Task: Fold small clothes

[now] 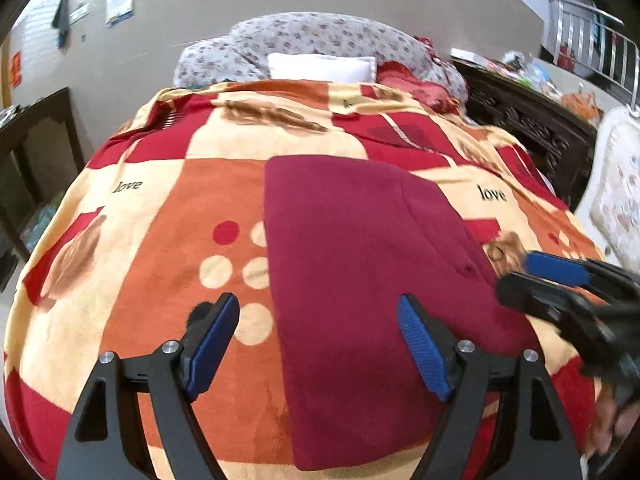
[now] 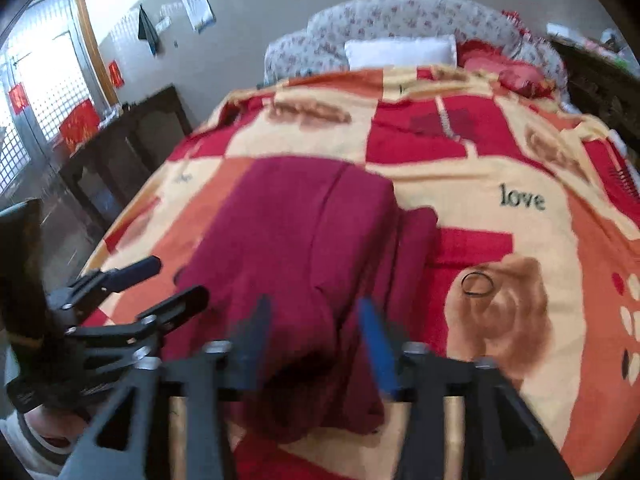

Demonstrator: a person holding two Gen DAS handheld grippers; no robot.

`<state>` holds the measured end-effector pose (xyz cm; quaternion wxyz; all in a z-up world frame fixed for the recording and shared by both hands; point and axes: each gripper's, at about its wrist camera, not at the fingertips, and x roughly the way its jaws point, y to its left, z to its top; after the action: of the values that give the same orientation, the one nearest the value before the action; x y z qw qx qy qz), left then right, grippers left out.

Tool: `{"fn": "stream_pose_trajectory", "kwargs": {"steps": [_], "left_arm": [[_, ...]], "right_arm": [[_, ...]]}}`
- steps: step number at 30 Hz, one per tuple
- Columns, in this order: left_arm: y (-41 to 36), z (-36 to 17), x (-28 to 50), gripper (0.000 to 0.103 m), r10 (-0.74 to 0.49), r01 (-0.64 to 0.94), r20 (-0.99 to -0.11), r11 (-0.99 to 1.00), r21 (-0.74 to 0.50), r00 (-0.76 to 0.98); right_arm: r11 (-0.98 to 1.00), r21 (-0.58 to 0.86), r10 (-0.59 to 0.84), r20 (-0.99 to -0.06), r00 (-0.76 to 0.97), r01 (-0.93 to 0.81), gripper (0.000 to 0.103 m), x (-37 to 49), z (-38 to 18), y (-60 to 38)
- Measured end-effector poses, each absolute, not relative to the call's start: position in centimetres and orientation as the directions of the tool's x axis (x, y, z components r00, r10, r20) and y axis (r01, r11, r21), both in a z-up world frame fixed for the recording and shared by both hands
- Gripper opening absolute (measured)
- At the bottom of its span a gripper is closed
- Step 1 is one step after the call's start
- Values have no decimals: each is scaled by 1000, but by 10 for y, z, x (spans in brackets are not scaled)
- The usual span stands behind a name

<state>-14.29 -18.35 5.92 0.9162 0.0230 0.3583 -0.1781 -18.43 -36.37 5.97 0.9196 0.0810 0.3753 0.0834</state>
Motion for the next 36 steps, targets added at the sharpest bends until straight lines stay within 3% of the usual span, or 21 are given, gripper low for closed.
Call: {"fn": "stream_pose_trajectory", "kwargs": {"steps": [7, 20, 36], "left_arm": [[-177, 68, -144, 83, -274, 283, -645, 955, -92, 713], [-168, 73, -146, 83, -263, 255, -632, 961, -105, 729], [-172, 71, -147, 83, -256, 261, -634, 961, -88, 730]], "right_arm": [[989, 145, 91, -599, 795, -4, 82, -211, 80, -354], [989, 143, 68, -612, 788, 26, 92, -210, 75, -349], [988, 149, 73, -641, 764, 31, 94, -204, 67, -349]]}}
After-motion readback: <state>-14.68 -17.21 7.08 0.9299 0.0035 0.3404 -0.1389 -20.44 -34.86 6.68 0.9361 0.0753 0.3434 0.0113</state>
